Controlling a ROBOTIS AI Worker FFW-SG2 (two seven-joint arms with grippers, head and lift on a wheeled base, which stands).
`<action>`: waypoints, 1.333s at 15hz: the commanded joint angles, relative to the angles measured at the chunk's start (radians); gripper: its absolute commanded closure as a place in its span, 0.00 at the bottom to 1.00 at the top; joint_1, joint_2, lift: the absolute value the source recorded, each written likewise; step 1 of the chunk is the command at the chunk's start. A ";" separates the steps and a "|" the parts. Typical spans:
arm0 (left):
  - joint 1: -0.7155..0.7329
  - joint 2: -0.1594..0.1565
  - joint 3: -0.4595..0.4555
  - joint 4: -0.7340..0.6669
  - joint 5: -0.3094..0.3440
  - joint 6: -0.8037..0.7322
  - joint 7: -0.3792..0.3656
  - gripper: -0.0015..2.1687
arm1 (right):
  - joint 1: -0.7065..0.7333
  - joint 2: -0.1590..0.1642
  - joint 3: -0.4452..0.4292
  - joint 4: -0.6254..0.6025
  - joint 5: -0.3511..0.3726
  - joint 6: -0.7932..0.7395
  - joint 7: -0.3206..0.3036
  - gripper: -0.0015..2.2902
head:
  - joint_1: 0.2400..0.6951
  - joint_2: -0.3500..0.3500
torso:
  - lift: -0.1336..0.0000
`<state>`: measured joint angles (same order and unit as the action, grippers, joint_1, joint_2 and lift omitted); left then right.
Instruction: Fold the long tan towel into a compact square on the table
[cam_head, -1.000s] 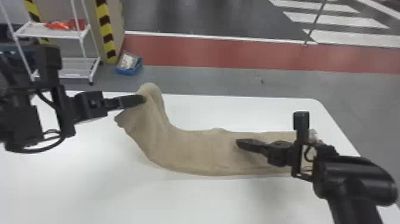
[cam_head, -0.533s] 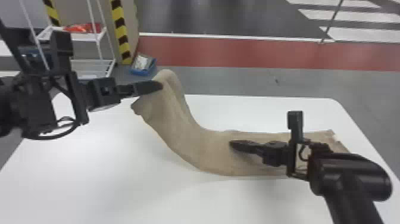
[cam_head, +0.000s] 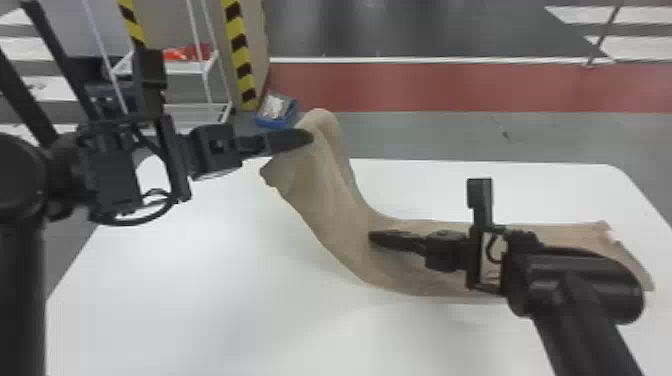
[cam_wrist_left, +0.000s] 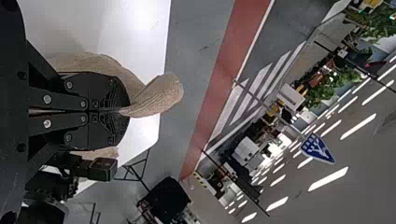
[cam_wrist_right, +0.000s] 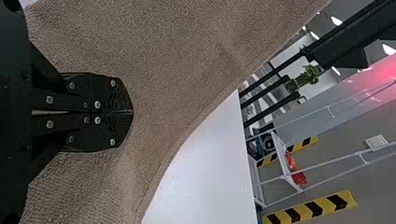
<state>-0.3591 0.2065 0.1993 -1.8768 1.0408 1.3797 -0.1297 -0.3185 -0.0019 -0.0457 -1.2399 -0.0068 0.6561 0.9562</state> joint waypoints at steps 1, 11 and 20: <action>0.002 0.005 0.005 -0.004 0.019 0.000 0.001 0.82 | -0.031 0.003 0.027 0.030 -0.021 0.000 -0.007 0.80 | 1.00 0.56 | 0.07; -0.003 0.022 0.002 -0.008 0.061 0.000 0.001 0.82 | -0.140 0.003 0.098 0.234 -0.133 -0.108 0.004 0.80 | 0.99 0.62 | 0.07; 0.045 0.010 -0.098 -0.062 -0.061 -0.037 0.056 0.83 | 0.148 -0.072 -0.103 -0.412 -0.021 0.172 -0.010 0.00 | 1.00 0.58 | 0.07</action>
<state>-0.3184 0.2279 0.1474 -1.9126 1.0282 1.3518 -0.0907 -0.2050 -0.0405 -0.0861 -1.5605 -0.0754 0.7984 0.9461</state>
